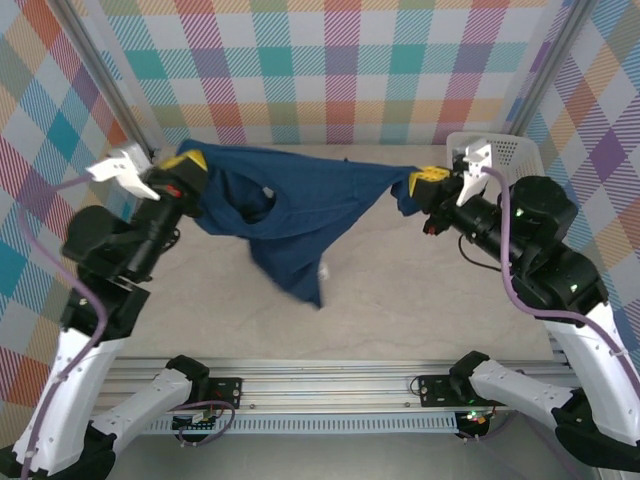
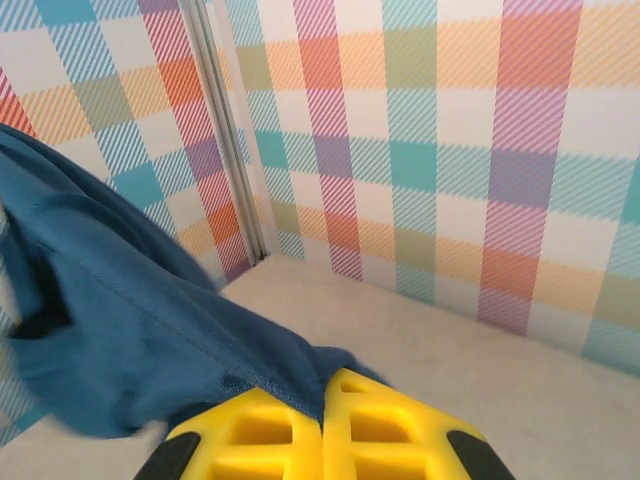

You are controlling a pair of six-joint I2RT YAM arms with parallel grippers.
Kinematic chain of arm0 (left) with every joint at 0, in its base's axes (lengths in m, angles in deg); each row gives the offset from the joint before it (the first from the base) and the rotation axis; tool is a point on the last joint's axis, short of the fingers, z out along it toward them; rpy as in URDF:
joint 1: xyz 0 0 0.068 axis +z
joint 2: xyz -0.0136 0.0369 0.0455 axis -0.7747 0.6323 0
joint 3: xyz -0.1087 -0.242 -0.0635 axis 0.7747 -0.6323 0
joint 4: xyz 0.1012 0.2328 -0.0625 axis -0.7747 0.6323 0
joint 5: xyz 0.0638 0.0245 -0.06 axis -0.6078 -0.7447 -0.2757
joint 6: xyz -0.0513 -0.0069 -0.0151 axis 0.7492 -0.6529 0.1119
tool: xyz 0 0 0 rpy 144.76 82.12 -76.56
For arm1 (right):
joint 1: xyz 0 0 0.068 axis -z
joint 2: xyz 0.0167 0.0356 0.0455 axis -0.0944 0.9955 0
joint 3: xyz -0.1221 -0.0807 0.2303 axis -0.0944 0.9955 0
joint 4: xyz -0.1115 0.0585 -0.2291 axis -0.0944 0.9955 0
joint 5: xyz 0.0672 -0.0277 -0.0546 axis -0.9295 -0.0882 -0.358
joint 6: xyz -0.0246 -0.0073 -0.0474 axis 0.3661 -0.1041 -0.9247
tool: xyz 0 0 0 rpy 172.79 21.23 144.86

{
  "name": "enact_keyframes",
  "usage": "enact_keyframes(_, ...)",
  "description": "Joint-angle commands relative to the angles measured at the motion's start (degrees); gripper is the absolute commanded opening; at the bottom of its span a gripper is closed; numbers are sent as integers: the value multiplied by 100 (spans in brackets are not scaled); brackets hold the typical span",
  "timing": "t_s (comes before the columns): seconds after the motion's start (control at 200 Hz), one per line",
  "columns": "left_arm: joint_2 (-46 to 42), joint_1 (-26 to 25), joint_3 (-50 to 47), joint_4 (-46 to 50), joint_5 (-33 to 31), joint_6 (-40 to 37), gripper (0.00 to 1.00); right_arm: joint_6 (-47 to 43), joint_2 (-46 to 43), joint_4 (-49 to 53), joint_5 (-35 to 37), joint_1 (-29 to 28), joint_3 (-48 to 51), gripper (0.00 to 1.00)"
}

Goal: Fold the inside-out t-shirt

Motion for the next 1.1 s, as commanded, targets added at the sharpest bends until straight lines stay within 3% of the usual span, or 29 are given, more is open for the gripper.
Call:
enact_keyframes(0.0,703,-25,825,1158,-475,-541,0,-369,300,390,392,2,-553,0)
enact_keyframes(0.175,1270,-29,1690,1641,-171,-716,0,-501,463,570,790,-2,-1137,0)
enact_keyframes(0.34,1981,-20,1172,1575,40,-504,0,-534,1113,843,1518,139,-943,0)
enact_keyframes(0.45,3158,-27,702,1119,242,-257,0,-32,2288,905,750,989,-667,0)
enact_keyframes(0.595,5045,-20,1460,1447,-85,-402,41,134,4181,744,365,1648,-916,0)
enact_keyframes(0.68,4920,-21,909,1185,58,-430,64,115,4690,700,291,1769,-993,0)
enact_keyframes(0.77,4512,-15,-233,582,429,-323,74,13,4909,560,353,1862,-869,0)
enact_keyframes(0.92,4727,-8,-1161,27,619,-313,71,-173,5198,567,588,2025,-802,0)
enact_keyframes(1.095,5761,10,-616,402,287,-435,50,-219,5264,478,545,2120,-632,0)
